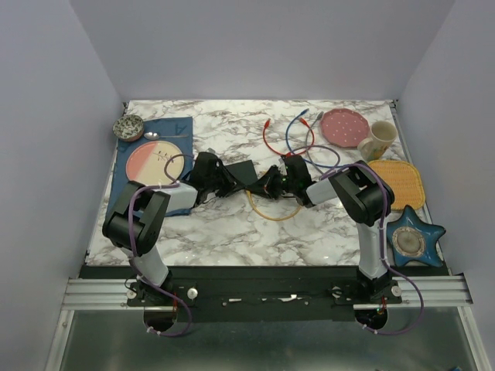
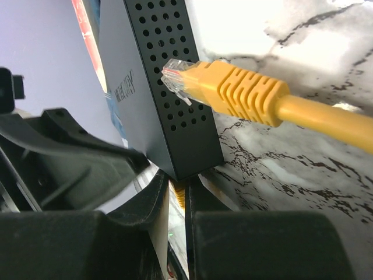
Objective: Pull the plug from the switch port
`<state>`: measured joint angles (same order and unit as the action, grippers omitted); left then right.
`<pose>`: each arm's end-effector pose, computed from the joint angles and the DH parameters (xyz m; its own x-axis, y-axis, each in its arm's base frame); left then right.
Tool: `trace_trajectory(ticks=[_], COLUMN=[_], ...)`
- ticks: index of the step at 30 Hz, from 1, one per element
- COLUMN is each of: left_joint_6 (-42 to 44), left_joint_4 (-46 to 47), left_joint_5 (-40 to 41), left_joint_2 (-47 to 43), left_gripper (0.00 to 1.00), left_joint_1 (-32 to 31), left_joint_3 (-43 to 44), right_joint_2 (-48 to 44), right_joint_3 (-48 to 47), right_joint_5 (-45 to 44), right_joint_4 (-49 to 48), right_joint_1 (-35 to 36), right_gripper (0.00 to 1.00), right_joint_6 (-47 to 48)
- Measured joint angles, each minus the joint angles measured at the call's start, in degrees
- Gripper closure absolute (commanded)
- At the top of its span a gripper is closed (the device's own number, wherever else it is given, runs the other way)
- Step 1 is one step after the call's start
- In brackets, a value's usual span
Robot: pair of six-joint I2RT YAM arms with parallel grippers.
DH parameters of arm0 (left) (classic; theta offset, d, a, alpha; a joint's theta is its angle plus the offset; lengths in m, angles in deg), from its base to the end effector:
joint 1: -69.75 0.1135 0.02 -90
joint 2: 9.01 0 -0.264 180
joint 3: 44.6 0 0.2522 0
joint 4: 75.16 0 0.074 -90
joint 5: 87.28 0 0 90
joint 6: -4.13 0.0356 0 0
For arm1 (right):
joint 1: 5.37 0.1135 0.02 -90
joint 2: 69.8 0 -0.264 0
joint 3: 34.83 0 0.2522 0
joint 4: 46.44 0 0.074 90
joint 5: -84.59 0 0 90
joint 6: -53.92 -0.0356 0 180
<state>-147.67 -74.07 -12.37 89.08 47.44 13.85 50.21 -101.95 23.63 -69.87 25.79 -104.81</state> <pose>0.3074 -0.1362 0.1464 -0.7615 -0.6073 -0.2266 -0.2459 0.5941 -0.7659 0.3297 0.2196 0.0893 -0.9113 0.4011 -0.0934 0.0969 0.4292 0.8980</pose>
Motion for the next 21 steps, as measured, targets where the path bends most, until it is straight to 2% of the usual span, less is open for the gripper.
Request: trace_trajectory(ticks=[8, 16, 21], left_joint_6=[-0.48, -1.68, -2.38], left_joint_4=[-2.45, -6.45, -7.76], left_joint_5=[0.55, 4.52, 6.23], left_joint_2=[0.48, 1.09, 2.56], left_gripper=[0.71, 0.71, 0.71], left_joint_1=[-2.19, -2.21, -2.19], left_joint_3=[-2.27, 0.70, 3.17], right_joint_2=[0.00, 0.00, -0.04], right_joint_3=[-0.59, -0.68, -0.61], right_joint_5=[0.68, 1.51, 5.03], right_joint_4=[0.87, 1.01, 3.37], right_joint_1=[-0.07, -0.15, 0.07], right_gripper=[0.99, 0.99, 0.99], right_joint_6=[1.97, 4.15, 6.67])
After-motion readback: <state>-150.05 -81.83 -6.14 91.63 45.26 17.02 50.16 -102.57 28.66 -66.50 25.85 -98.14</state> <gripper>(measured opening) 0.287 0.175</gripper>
